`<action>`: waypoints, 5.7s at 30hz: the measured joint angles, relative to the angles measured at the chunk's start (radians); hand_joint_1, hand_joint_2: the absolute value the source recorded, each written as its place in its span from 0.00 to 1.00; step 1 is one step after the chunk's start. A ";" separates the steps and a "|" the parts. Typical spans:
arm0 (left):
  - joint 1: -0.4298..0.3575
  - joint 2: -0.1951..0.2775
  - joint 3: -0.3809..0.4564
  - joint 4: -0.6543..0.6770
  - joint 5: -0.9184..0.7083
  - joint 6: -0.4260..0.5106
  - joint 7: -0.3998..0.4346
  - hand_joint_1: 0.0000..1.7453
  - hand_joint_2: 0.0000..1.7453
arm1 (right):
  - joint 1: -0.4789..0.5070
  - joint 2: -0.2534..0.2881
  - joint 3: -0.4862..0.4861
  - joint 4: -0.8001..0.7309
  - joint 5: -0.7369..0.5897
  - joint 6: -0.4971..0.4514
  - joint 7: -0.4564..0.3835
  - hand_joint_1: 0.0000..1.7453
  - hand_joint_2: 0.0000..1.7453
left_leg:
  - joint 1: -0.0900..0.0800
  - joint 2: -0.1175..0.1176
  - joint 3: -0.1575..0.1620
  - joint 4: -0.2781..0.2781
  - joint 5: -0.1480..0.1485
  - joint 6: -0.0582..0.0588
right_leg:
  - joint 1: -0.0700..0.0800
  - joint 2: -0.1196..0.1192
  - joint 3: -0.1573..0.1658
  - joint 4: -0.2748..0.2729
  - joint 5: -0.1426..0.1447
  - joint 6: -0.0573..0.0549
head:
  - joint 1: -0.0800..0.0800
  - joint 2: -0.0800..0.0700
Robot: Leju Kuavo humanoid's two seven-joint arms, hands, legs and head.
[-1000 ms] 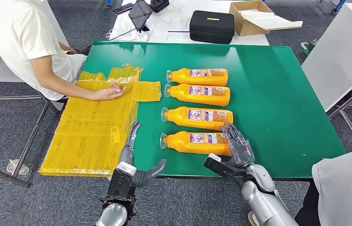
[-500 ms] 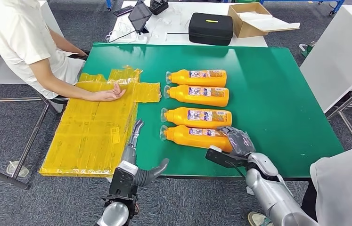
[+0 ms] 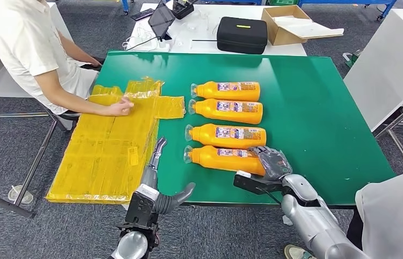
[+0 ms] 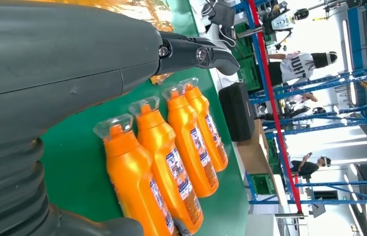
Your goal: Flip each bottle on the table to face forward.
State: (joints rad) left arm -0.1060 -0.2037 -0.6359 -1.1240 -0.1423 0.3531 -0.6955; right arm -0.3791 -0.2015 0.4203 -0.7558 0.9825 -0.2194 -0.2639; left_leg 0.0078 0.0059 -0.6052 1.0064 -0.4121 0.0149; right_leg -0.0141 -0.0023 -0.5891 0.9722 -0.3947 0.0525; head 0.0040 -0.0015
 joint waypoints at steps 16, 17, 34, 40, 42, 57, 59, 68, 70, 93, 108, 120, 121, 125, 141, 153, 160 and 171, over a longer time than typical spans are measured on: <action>0.070 -0.004 0.054 -0.117 0.369 -0.166 0.068 0.00 1.00 | 0.257 0.094 -0.087 -0.298 -0.177 -0.306 -0.150 1.00 1.00 | 0.000 -0.004 -0.018 0.000 0.001 -0.001 | 0.000 -0.001 -0.013 0.001 -0.001 0.000 | 0.000 0.000; 0.076 -0.003 0.055 -0.126 0.386 -0.175 0.074 0.00 1.00 | 0.265 0.100 -0.095 -0.305 -0.187 -0.316 -0.156 1.00 1.00 | 0.000 -0.004 -0.019 0.000 0.001 -0.001 | 0.000 -0.002 -0.014 0.001 -0.001 0.000 | 0.000 0.000; 0.165 0.024 0.075 -0.311 0.510 -0.182 0.053 0.00 1.00 | 0.331 0.175 -0.195 -0.364 -0.263 -0.385 -0.187 1.00 1.00 | -0.001 -0.004 -0.021 0.000 0.000 -0.001 | -0.001 -0.002 -0.016 0.001 -0.001 0.000 | 0.000 0.000; 0.199 0.037 0.089 -0.360 0.646 -0.210 0.103 0.00 1.00 | 0.366 0.199 -0.219 -0.401 -0.294 -0.428 -0.232 0.95 1.00 | -0.001 -0.004 -0.022 0.000 0.000 -0.001 | -0.001 -0.002 -0.017 0.001 -0.001 0.001 | 0.000 0.000; 0.207 0.043 0.094 -0.359 0.718 -0.241 0.144 0.00 1.00 | 0.378 0.210 -0.221 -0.426 -0.315 -0.431 -0.257 0.96 1.00 | -0.001 -0.004 -0.022 0.000 0.000 -0.001 | -0.001 -0.002 -0.018 0.001 -0.001 0.001 | 0.000 0.000; 0.155 0.047 0.095 -0.212 0.919 -0.398 0.251 0.00 1.00 | 0.367 0.256 -0.113 -0.498 -0.407 -0.379 -0.348 0.88 1.00 | 0.000 -0.004 -0.023 0.000 0.001 -0.001 | -0.001 -0.002 -0.019 0.001 -0.001 0.001 | 0.000 0.000; 0.140 0.045 0.095 -0.204 0.919 -0.416 0.251 0.00 1.00 | 0.354 0.258 -0.094 -0.493 -0.426 -0.354 -0.348 0.88 1.00 | 0.000 -0.004 -0.023 0.000 0.001 -0.001 | -0.001 -0.002 -0.019 0.001 -0.001 0.001 | 0.000 0.000; 0.110 0.028 0.098 -0.200 0.916 -0.483 0.252 0.00 1.00 | 0.304 0.282 -0.022 -0.417 -0.441 -0.290 -0.367 0.86 1.00 | 0.000 -0.004 -0.023 0.000 0.001 -0.001 | -0.001 -0.002 -0.019 0.001 -0.001 0.001 | 0.000 0.000; 0.110 0.028 0.098 -0.200 0.916 -0.483 0.252 0.00 1.00 | 0.304 0.282 -0.022 -0.416 -0.441 -0.290 -0.367 0.86 1.00 | 0.000 -0.004 -0.023 0.000 0.001 -0.001 | -0.001 -0.002 -0.019 0.001 -0.001 0.001 | 0.000 0.000; 0.030 -0.005 0.102 -0.150 0.898 -0.387 0.226 0.23 1.00 | 0.204 0.324 0.103 -0.270 -0.432 -0.289 -0.354 0.85 1.00 | 0.000 -0.004 -0.024 0.000 0.001 -0.001 | -0.001 -0.002 -0.020 0.001 -0.001 0.001 | 0.000 0.000; 0.024 -0.008 0.115 -0.148 0.904 -0.388 0.200 1.00 1.00 | 0.195 0.326 0.131 -0.249 -0.489 -0.203 -0.360 0.00 0.00 | 0.000 -0.004 -0.024 0.000 0.001 -0.001 | -0.001 -0.002 -0.020 0.001 -0.001 0.001 | 0.000 0.000; 0.036 -0.002 0.189 -0.187 0.977 -0.427 0.229 1.00 1.00 | 0.186 0.315 0.161 -0.207 -0.453 -0.198 -0.383 0.00 0.00 | 0.000 -0.004 -0.024 0.000 0.001 -0.001 | -0.001 -0.002 -0.020 0.001 -0.001 0.001 | 0.000 0.000; 0.036 -0.002 0.192 -0.190 0.951 -0.402 0.213 1.00 1.00 | 0.188 0.315 0.160 -0.205 -0.448 -0.212 -0.383 0.00 0.00 | 0.000 -0.004 -0.024 0.000 0.001 -0.001 | -0.001 -0.002 -0.020 0.001 -0.001 0.001 | 0.000 0.000; 0.033 0.000 0.213 -0.212 0.557 -0.048 0.060 1.00 1.00 | 0.232 0.313 0.128 -0.225 -0.431 -0.368 -0.407 0.00 0.00 | 0.000 -0.004 -0.024 0.000 0.001 -0.001 | -0.001 -0.002 -0.020 0.001 -0.001 0.001 | 0.000 0.000; -0.006 -0.007 0.386 -0.163 -0.531 0.332 0.073 1.00 1.00 | 0.373 0.354 -0.213 -0.622 -0.392 -0.479 -0.434 0.00 0.00 | -0.001 -0.006 -0.025 0.000 0.003 -0.001 | -0.001 -0.004 -0.020 0.001 0.000 0.001 | 0.000 0.000; -0.253 0.036 0.318 0.365 -0.873 0.157 0.401 1.00 1.00 | 0.316 0.334 -0.112 -0.549 -0.513 -0.479 -0.434 0.00 0.00 | 0.000 -0.005 -0.025 0.000 0.005 -0.002 | 0.000 -0.004 -0.021 0.001 0.002 -0.002 | 0.000 0.000; -0.390 0.062 0.260 0.555 -0.890 -0.065 0.456 0.19 1.00 | 0.275 0.323 -0.035 -0.488 -0.565 -0.479 -0.434 0.00 0.00 | 0.000 -0.005 -0.026 0.000 0.005 -0.002 | 0.000 -0.004 -0.021 0.002 0.002 -0.002 | 0.000 0.000; -0.490 0.072 0.244 0.670 -0.827 -0.348 0.467 0.00 1.00 | 0.252 0.310 0.025 -0.439 -0.599 -0.479 -0.434 0.00 0.00 | 0.000 -0.007 -0.025 0.000 0.006 -0.002 | 0.000 -0.005 -0.019 0.002 0.002 -0.002 | 0.000 0.000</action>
State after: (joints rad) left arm -0.5965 -0.1314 -0.3919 -0.4539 -0.9695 0.0055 -0.2287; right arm -0.1275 0.1087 0.4455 -1.1951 0.3837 -0.6985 -0.6977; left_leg 0.0081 -0.0008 -0.6303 1.0062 -0.4058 0.0130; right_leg -0.0141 -0.0075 -0.6084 0.9741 -0.3924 0.0506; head 0.0040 -0.0015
